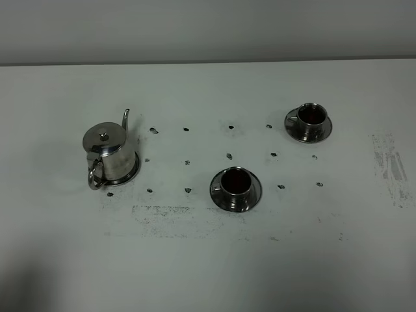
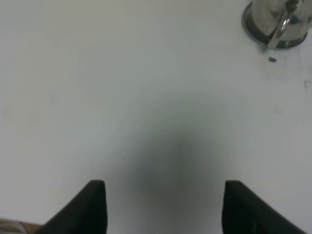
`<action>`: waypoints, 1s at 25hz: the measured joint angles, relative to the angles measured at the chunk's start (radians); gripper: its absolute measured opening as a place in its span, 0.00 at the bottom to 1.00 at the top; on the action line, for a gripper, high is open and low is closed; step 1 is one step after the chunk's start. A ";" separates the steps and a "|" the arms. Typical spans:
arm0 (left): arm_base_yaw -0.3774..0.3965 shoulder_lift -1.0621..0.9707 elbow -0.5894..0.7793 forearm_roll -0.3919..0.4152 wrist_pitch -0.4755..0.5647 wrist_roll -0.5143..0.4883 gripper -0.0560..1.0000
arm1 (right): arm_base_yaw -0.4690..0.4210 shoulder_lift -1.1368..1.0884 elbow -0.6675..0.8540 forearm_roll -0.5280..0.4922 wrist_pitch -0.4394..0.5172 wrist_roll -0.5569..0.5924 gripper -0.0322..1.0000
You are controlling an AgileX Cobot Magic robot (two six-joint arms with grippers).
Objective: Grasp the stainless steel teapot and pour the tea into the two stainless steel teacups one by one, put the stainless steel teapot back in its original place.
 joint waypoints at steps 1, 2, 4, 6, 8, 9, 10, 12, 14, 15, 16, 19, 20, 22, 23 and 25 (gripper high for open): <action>0.000 -0.019 0.000 0.001 0.000 0.000 0.54 | 0.000 0.000 0.000 0.000 0.000 0.000 0.27; 0.000 -0.039 0.000 0.002 0.000 0.000 0.54 | 0.000 0.000 0.000 0.000 0.000 0.000 0.27; 0.000 -0.068 0.000 0.002 0.000 0.000 0.54 | 0.000 0.000 0.000 0.000 0.000 0.000 0.27; 0.000 -0.085 0.000 0.004 0.000 0.000 0.54 | 0.000 0.000 0.000 0.000 0.000 0.000 0.27; 0.000 -0.086 0.000 0.005 0.000 0.000 0.54 | 0.000 0.000 0.000 0.000 0.000 0.000 0.27; 0.000 -0.086 0.000 0.005 0.000 0.000 0.54 | 0.000 0.000 0.000 0.000 0.000 0.000 0.27; 0.000 -0.086 0.000 0.005 0.000 0.000 0.54 | 0.000 0.000 0.000 0.000 0.000 0.000 0.27; 0.000 -0.086 0.000 0.006 0.000 0.000 0.54 | 0.000 0.000 0.000 0.000 0.000 0.000 0.27; 0.000 -0.086 0.000 0.006 0.000 0.000 0.54 | 0.000 0.000 0.000 0.000 0.000 0.000 0.27; 0.000 -0.086 0.000 0.006 0.000 0.001 0.54 | 0.000 0.000 0.000 0.000 0.000 0.000 0.27; 0.000 -0.086 0.000 0.006 0.000 0.001 0.54 | 0.000 0.000 0.000 0.000 0.000 0.000 0.27; 0.000 -0.086 0.000 0.006 0.000 0.001 0.54 | 0.000 0.000 0.000 0.000 0.000 0.000 0.27; 0.000 -0.086 0.000 0.006 0.000 0.001 0.54 | 0.000 0.000 0.000 0.000 0.000 0.000 0.27; 0.000 -0.086 0.000 0.006 0.000 0.001 0.54 | 0.000 0.000 0.000 0.000 0.000 0.000 0.27; 0.000 -0.086 0.000 0.006 0.000 0.001 0.54 | 0.000 0.000 0.000 0.000 0.000 0.000 0.27; 0.000 -0.086 0.000 0.006 0.000 0.001 0.54 | 0.000 0.000 0.000 0.000 0.000 0.000 0.27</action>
